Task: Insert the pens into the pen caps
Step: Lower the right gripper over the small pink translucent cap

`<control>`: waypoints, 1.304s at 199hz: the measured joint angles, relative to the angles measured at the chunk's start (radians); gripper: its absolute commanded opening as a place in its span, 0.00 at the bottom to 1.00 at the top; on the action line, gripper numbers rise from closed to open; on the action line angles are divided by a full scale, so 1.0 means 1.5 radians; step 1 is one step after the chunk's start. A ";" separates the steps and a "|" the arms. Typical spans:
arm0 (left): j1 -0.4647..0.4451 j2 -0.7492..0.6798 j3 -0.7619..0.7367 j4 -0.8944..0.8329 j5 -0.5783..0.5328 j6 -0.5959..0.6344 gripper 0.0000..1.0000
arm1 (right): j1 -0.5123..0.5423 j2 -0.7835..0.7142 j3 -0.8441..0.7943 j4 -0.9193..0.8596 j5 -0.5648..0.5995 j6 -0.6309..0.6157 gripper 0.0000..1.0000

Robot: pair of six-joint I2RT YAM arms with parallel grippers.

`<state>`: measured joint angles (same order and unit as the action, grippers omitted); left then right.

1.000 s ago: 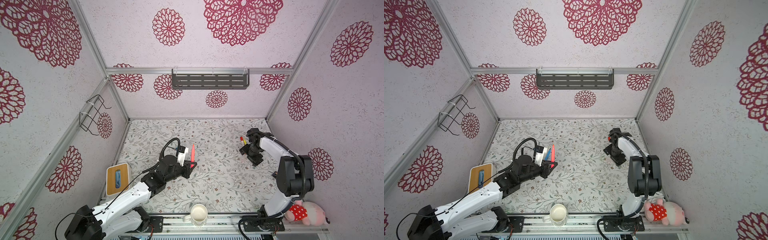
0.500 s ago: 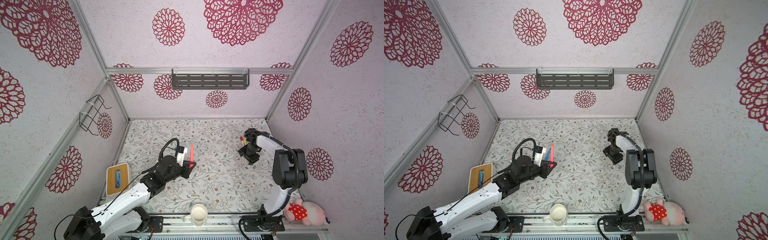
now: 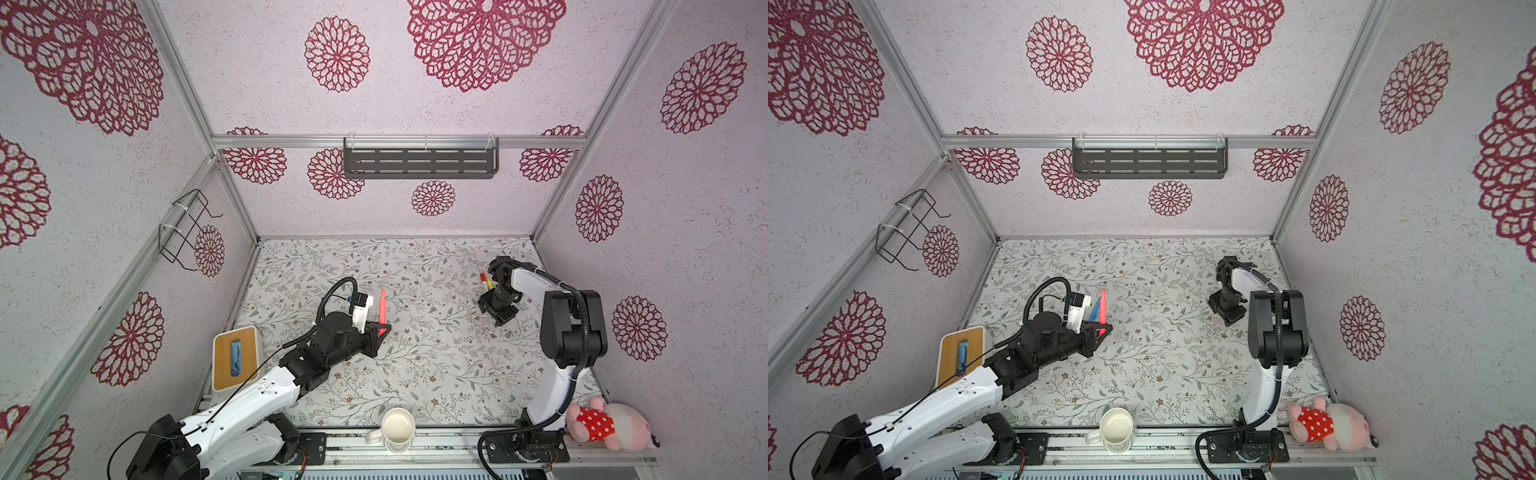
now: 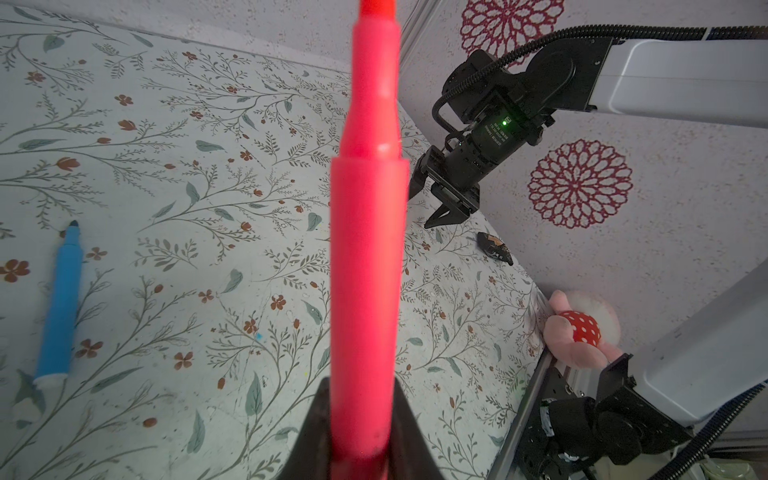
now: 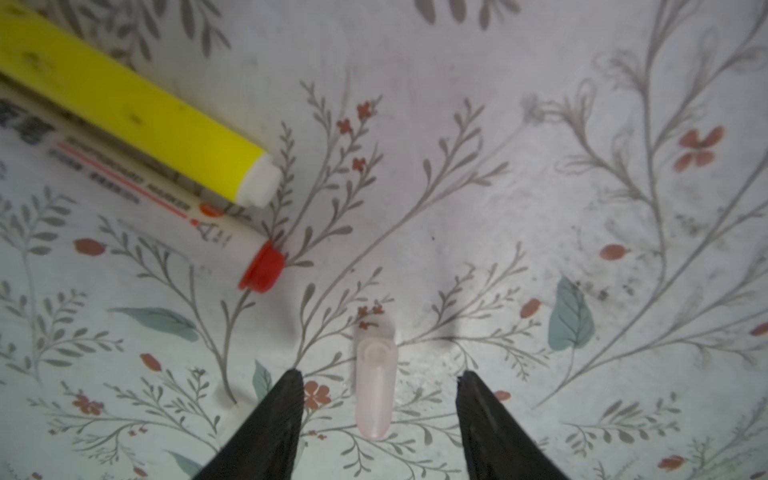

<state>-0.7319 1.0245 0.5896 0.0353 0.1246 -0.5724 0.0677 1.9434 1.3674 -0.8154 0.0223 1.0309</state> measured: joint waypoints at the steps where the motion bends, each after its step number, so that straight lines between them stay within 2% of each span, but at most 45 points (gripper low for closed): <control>1: 0.000 0.000 0.000 0.000 0.000 0.000 0.00 | 0.000 0.000 0.000 0.000 0.000 0.001 0.58; 48: 0.000 -0.004 0.000 -0.003 -0.003 0.000 0.00 | -0.004 0.010 0.000 0.007 -0.008 -0.006 0.49; 147: 0.000 -0.016 0.000 -0.006 -0.008 0.000 0.00 | -0.004 0.020 0.000 0.013 -0.016 -0.006 0.46; 241: 0.000 -0.036 -0.004 -0.010 -0.020 0.001 0.00 | -0.004 0.020 -0.002 0.011 -0.011 -0.013 0.32; 260: 0.000 -0.038 -0.008 -0.012 -0.022 0.001 0.00 | -0.004 0.020 -0.004 0.012 -0.011 -0.017 0.23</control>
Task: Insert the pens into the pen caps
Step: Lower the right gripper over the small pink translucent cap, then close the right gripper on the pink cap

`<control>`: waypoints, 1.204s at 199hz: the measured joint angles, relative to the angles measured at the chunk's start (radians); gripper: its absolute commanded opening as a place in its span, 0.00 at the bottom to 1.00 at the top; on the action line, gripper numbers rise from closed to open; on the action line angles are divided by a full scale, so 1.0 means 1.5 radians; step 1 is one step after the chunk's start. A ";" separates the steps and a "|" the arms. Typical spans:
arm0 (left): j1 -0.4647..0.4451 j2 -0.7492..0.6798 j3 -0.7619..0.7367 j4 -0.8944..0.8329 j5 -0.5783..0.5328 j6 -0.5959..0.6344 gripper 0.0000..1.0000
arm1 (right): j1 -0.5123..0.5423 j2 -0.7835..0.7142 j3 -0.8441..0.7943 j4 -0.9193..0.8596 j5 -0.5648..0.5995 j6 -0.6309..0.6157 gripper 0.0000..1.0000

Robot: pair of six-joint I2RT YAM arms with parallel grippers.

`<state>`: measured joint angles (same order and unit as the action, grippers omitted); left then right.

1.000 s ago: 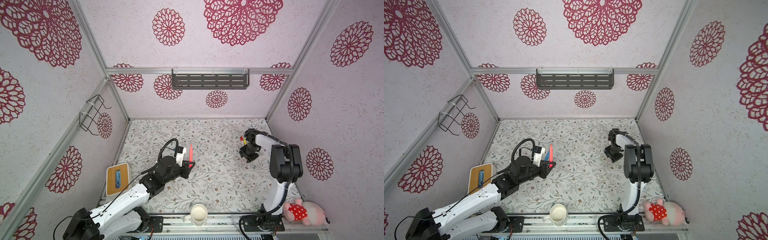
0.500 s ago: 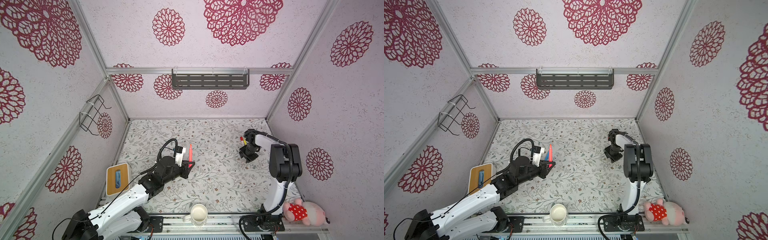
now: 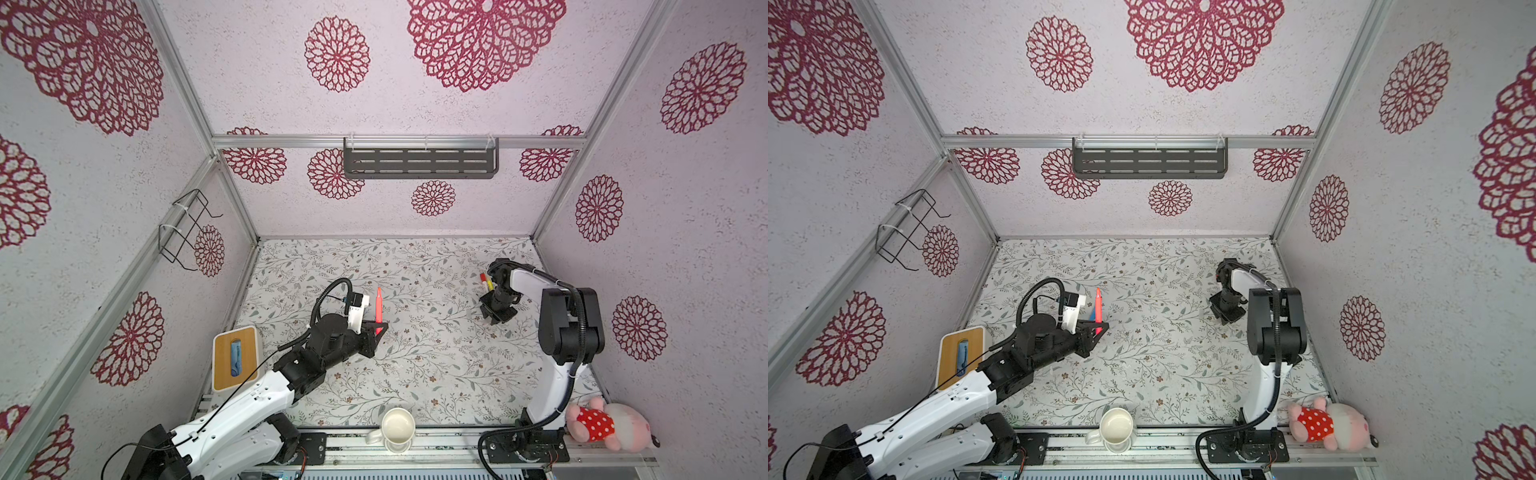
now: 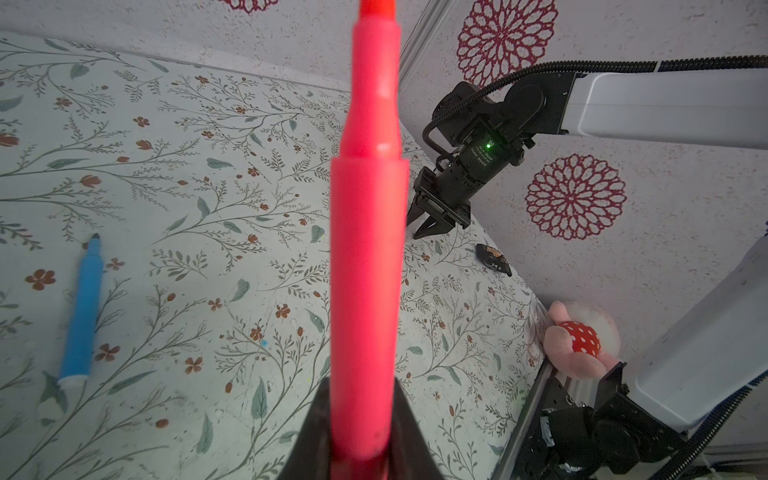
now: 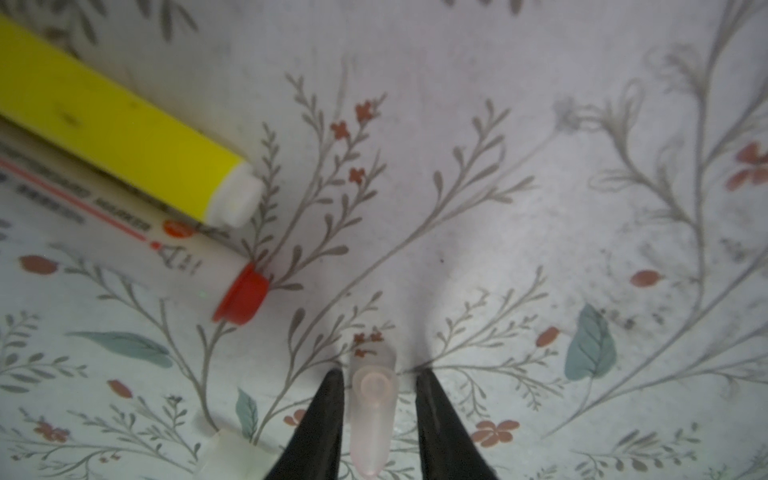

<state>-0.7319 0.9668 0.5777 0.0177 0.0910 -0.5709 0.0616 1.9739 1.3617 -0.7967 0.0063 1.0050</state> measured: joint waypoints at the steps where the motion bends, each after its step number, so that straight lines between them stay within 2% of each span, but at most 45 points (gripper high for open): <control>1: 0.000 0.000 0.000 0.000 0.000 0.000 0.00 | 0.000 0.000 0.000 0.001 0.000 0.001 0.22; 17: 0.000 0.000 0.000 -0.001 0.000 0.000 0.00 | 0.000 -0.003 -0.005 0.005 0.000 -0.001 0.15; 58: 0.000 0.000 0.000 -0.002 0.000 0.000 0.00 | 0.000 -0.010 -0.016 0.017 -0.002 -0.006 0.14; 73: 0.000 0.000 0.000 -0.002 -0.001 0.000 0.00 | 0.000 -0.014 -0.021 0.022 -0.003 -0.006 0.06; 108: 0.000 0.000 0.000 -0.002 -0.002 0.000 0.00 | 0.003 -0.021 -0.029 0.031 -0.001 -0.007 0.05; 114: 0.000 0.000 0.000 -0.002 -0.003 0.000 0.00 | 0.005 -0.022 -0.030 0.032 0.001 -0.009 0.00; 175: 0.000 0.002 0.000 -0.002 -0.003 0.000 0.00 | 0.048 -0.038 -0.030 0.044 0.012 -0.047 0.00; 240: 0.000 0.003 0.000 -0.001 -0.003 0.001 0.00 | 0.082 -0.158 -0.028 0.061 0.032 -0.104 0.00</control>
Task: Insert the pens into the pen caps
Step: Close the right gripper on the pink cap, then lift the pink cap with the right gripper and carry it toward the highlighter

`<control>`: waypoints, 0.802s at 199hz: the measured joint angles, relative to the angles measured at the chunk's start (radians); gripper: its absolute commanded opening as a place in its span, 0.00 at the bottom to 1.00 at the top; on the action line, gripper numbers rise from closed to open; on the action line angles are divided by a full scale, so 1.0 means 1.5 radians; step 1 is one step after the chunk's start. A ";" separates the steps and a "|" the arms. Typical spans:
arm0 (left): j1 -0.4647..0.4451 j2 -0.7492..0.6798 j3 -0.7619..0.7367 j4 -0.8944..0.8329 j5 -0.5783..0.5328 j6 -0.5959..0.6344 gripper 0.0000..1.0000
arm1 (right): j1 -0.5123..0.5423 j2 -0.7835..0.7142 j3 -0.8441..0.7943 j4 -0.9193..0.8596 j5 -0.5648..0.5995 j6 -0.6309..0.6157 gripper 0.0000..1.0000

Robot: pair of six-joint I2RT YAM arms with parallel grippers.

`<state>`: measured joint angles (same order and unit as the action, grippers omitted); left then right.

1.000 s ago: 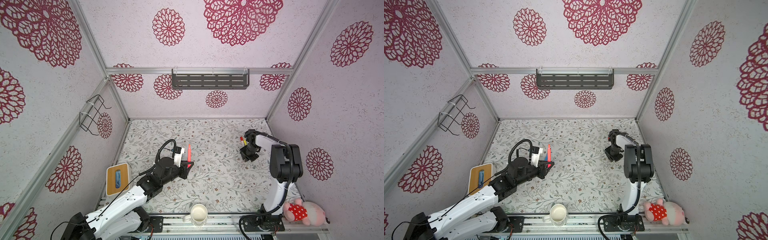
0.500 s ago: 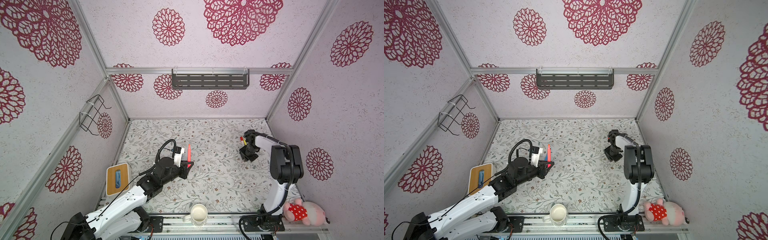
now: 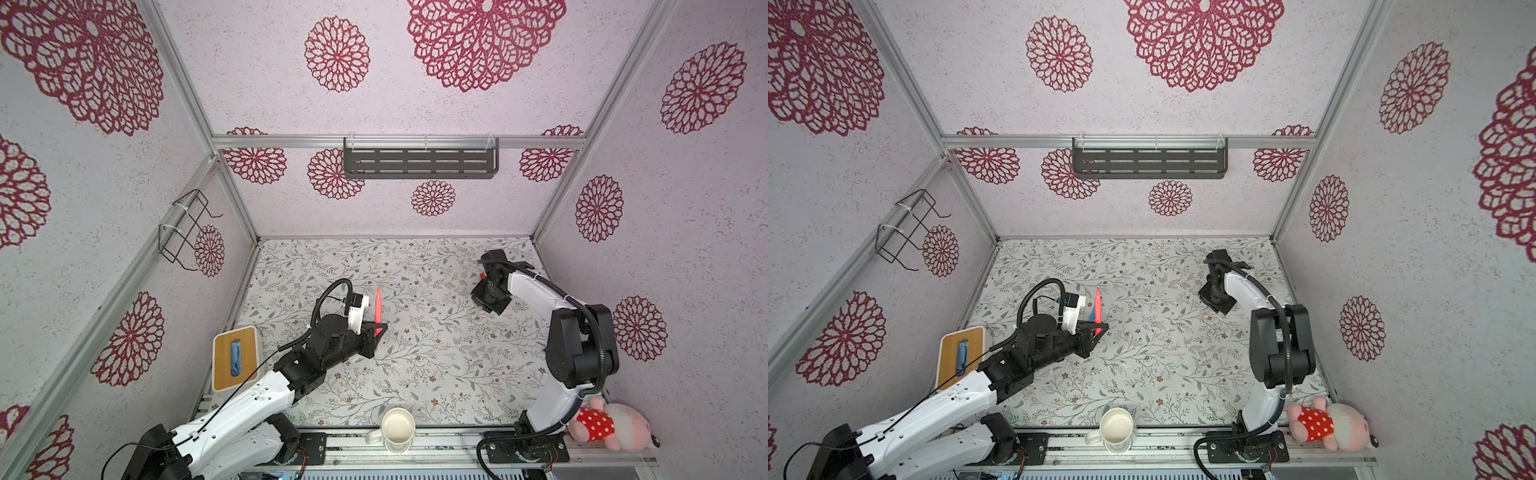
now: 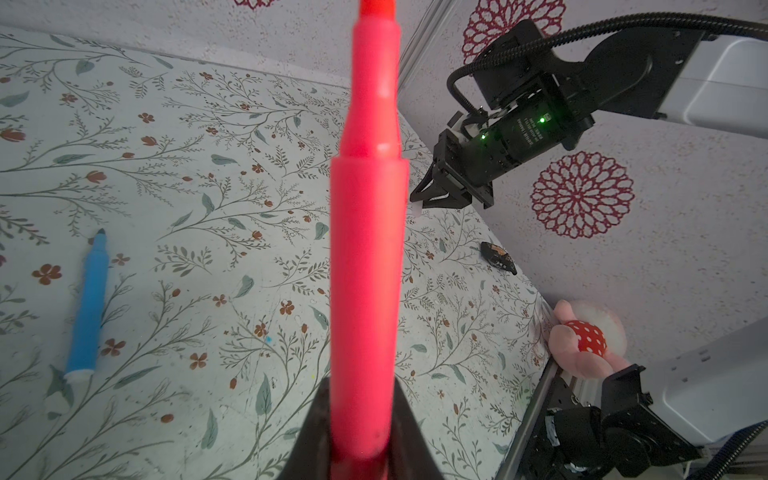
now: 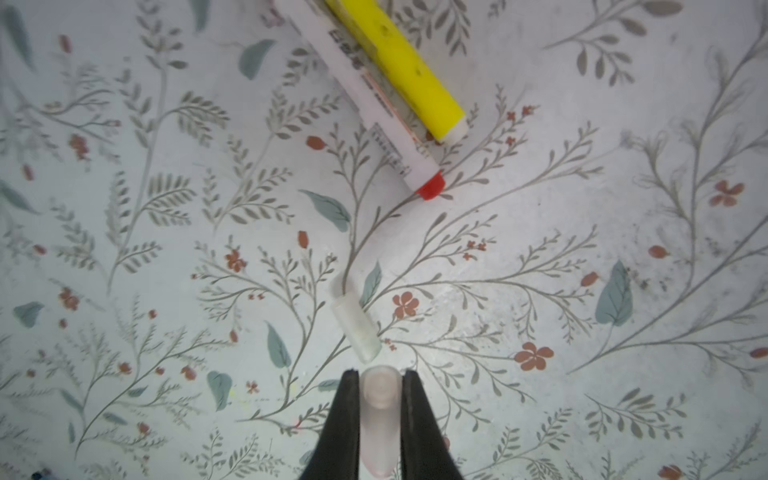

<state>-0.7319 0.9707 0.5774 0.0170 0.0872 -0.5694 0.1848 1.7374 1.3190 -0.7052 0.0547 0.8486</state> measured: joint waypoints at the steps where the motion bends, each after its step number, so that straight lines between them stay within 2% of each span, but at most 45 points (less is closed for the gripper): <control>1: 0.000 0.000 0.000 0.000 0.000 0.000 0.00 | 0.000 -0.001 -0.001 0.001 0.000 -0.001 0.00; 30: 0.000 0.005 0.000 0.001 0.001 0.000 0.00 | 0.004 -0.082 -0.051 0.088 -0.046 -0.040 0.00; 59: 0.000 0.013 0.000 0.008 0.006 0.000 0.00 | 0.005 -0.171 -0.129 0.197 -0.137 -0.059 0.00; 115: -0.005 0.046 0.000 0.025 0.028 0.000 0.00 | 0.029 -0.226 -0.146 0.335 -0.267 -0.079 0.00; 160: -0.022 0.074 0.002 0.048 0.042 0.000 0.00 | 0.054 -0.269 -0.148 0.402 -0.319 -0.088 0.00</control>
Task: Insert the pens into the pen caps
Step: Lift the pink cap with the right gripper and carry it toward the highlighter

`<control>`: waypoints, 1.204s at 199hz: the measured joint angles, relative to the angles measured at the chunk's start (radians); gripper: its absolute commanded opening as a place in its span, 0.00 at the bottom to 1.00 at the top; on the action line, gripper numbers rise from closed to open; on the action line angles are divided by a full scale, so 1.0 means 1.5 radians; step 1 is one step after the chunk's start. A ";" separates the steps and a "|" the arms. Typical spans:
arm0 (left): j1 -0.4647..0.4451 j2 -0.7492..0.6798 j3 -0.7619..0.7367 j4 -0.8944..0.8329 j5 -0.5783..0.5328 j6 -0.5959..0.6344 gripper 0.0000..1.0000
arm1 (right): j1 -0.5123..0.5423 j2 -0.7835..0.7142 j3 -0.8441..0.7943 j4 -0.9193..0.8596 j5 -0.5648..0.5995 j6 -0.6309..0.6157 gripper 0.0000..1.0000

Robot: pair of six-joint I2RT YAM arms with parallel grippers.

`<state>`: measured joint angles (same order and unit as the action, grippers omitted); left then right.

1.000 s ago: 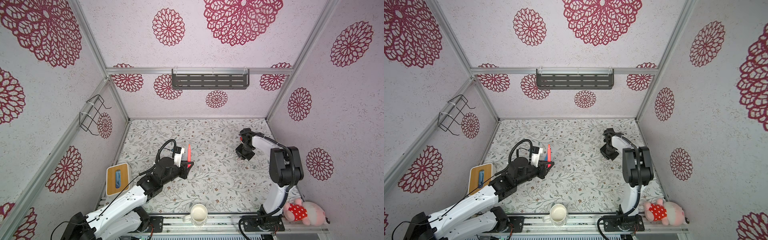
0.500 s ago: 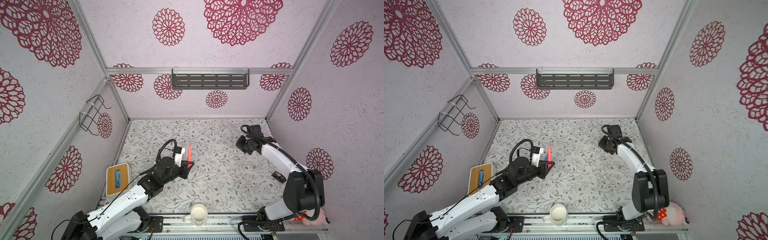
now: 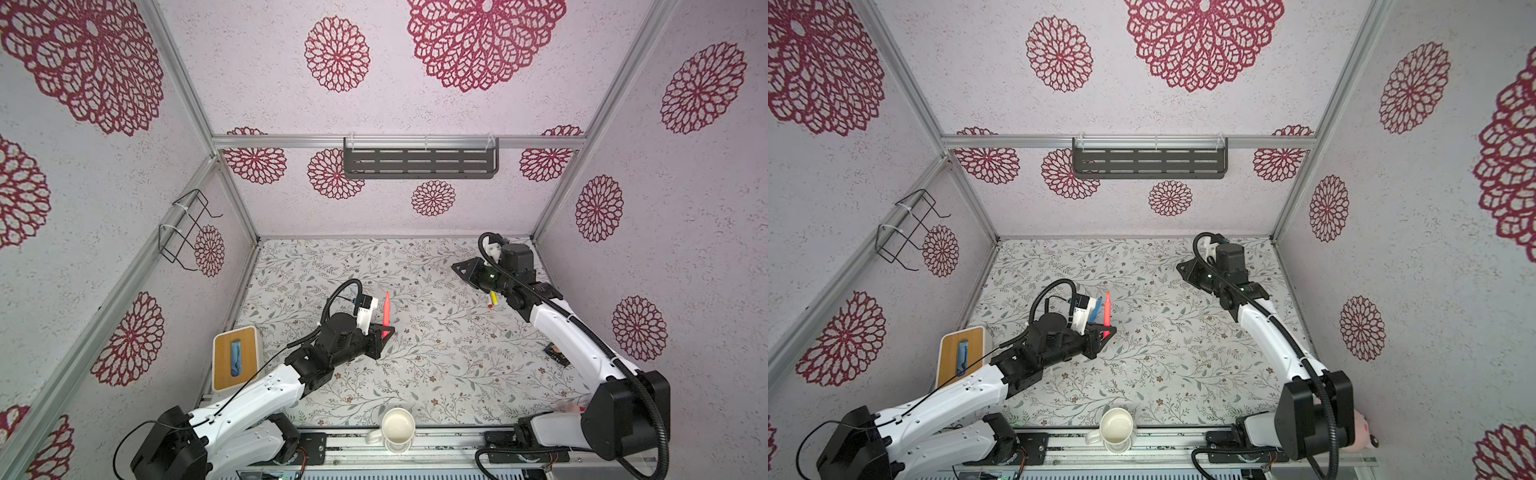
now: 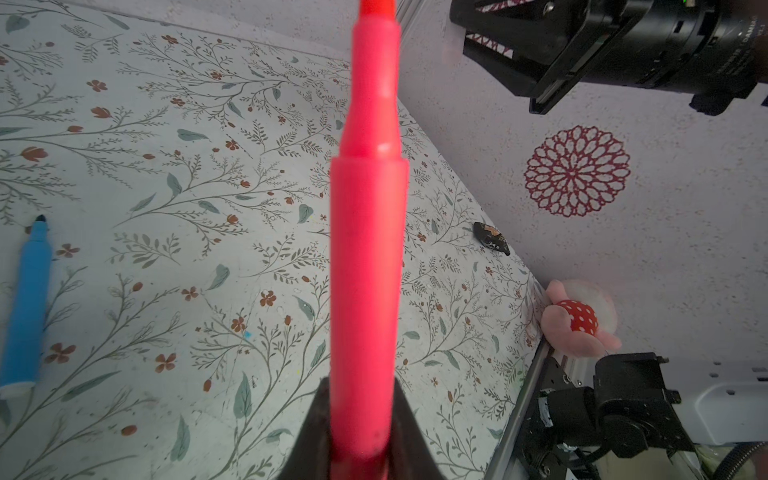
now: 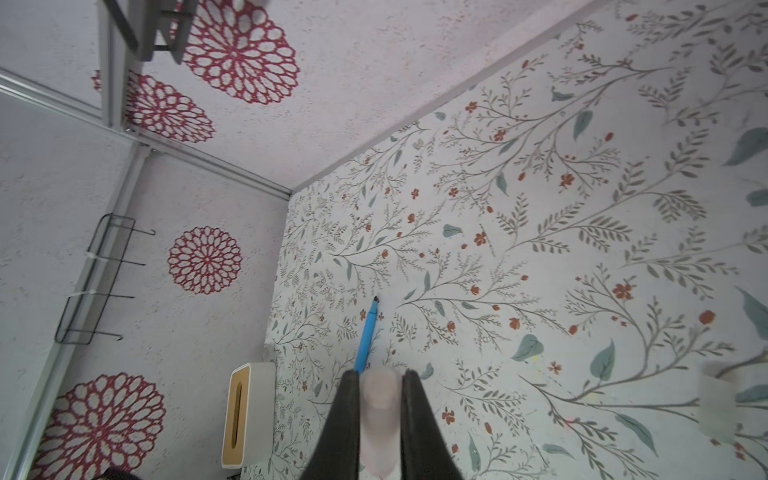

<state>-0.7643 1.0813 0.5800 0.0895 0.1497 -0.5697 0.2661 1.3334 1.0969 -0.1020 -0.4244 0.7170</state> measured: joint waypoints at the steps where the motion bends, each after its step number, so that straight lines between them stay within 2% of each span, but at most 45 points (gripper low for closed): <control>1: -0.001 0.001 0.000 0.001 0.000 0.000 0.00 | 0.001 -0.001 0.000 0.000 -0.001 0.000 0.00; 77: -0.023 0.031 0.017 0.020 0.037 0.002 0.00 | 0.043 -0.042 -0.014 0.077 -0.047 -0.023 0.00; 167: -0.026 0.055 0.047 0.069 0.166 0.003 0.00 | 0.103 -0.076 -0.081 0.213 -0.145 -0.030 0.00; 240: -0.028 0.056 0.066 0.072 0.194 0.004 0.00 | 0.111 -0.098 -0.086 0.249 -0.168 -0.030 0.00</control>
<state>-0.8066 1.1648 0.6788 0.1974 0.4404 -0.5640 0.4328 1.1866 0.9676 0.2714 -0.6758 0.6720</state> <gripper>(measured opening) 0.184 0.160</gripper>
